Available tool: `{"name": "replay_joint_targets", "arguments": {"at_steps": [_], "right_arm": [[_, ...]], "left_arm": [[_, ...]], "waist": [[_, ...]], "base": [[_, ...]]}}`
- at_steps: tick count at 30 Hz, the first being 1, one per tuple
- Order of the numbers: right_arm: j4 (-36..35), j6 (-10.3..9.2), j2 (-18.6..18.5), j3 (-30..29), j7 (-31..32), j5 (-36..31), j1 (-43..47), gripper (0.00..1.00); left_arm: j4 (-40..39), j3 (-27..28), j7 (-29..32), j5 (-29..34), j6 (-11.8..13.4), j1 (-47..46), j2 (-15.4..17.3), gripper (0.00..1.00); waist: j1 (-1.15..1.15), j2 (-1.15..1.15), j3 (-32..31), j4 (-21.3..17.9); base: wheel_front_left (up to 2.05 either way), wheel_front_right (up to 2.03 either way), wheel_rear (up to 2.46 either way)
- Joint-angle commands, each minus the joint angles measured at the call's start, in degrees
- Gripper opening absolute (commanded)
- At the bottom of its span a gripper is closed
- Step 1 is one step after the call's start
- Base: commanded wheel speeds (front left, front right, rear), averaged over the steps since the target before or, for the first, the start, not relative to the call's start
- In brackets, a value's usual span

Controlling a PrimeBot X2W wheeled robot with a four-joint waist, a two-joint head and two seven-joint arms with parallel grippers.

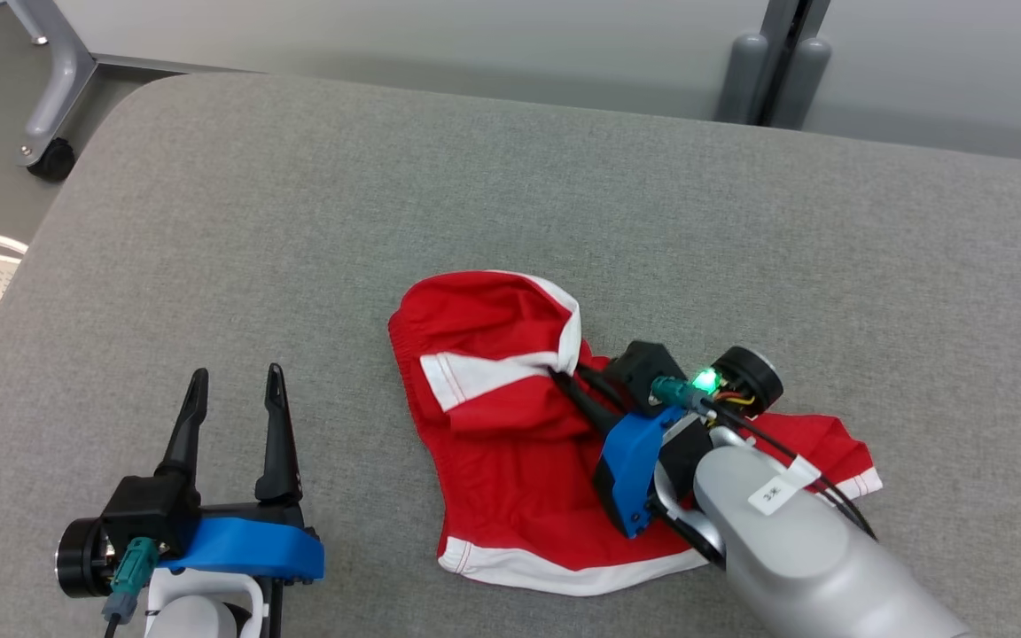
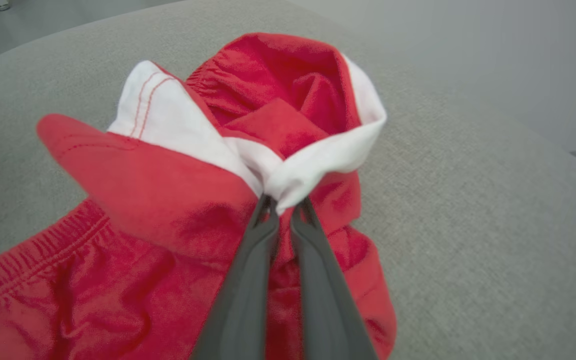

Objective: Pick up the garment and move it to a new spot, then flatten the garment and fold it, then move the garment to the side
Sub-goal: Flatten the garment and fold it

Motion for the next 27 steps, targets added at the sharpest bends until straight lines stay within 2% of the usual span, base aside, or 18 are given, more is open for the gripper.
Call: {"name": "replay_joint_targets", "arguments": {"at_steps": [1, 8, 11, 12, 13, 14, 21, 27], "right_arm": [[0.8, 0.01, -0.2, -0.8, -1.0, 0.4, -1.9, 0.0], [5.2, 0.01, -4.9, -7.4, -4.2, 2.2, -7.0, 0.0], [7.5, 0.01, -5.8, -10.0, -4.7, 3.8, -8.3, 0.0], [8.3, 0.01, -5.9, -10.7, -5.0, 4.4, -8.7, 0.24], [9.0, 0.01, -5.9, -11.5, -5.4, 5.3, -9.0, 0.67], [9.5, 0.01, -5.9, -11.7, -5.8, 5.7, -9.2, 1.0], [9.1, 0.01, -6.4, -15.1, -8.4, 8.4, -9.2, 1.0], [-4.1, 0.01, -8.5, -21.9, -8.5, 5.5, -2.3, 1.0]], "left_arm": [[-0.2, 0.6, -0.1, 0.1, 0.2, 0.0, -0.1, 1.0], [-0.1, 1.0, -0.1, 0.2, -0.3, 0.2, -0.1, 1.0], [0.0, 0.5, -0.1, 0.0, -0.3, -0.1, -0.1, 1.0], [0.0, 0.4, -0.1, -0.1, -0.3, -0.2, -0.1, 1.0], [0.1, 0.4, -0.1, -0.2, -0.2, -0.3, -0.1, 1.0], [0.1, 0.3, -0.1, -0.3, -0.2, -0.3, -0.1, 1.0], [0.1, 1.1, -0.1, 0.6, -0.1, 0.6, 0.0, 1.0], [0.4, 2.6, -0.1, 1.3, -0.8, 0.9, 1.0, 1.0]], "waist": [[-0.01, -0.01, -0.4, -0.6], [-0.01, -0.01, -1.0, -2.2], [-0.01, -0.01, -0.9, -2.6], [-0.01, -0.01, -0.9, -2.7], [-0.01, -0.01, -0.9, -2.9], [-0.01, -0.01, -0.9, -3.0], [-0.01, -0.01, -1.7, -5.4], [-0.01, -0.01, -3.0, -8.5]], "base": [[0.0, 0.0, 0.0], [0.0, 0.0, 0.0], [0.0, 0.0, 0.0], [0.0, 0.0, 0.0], [0.0, 0.0, 0.0], [0.0, 0.0, 0.0], [0.0, 0.0, 0.0], [0.0, 0.0, 0.0]]}}
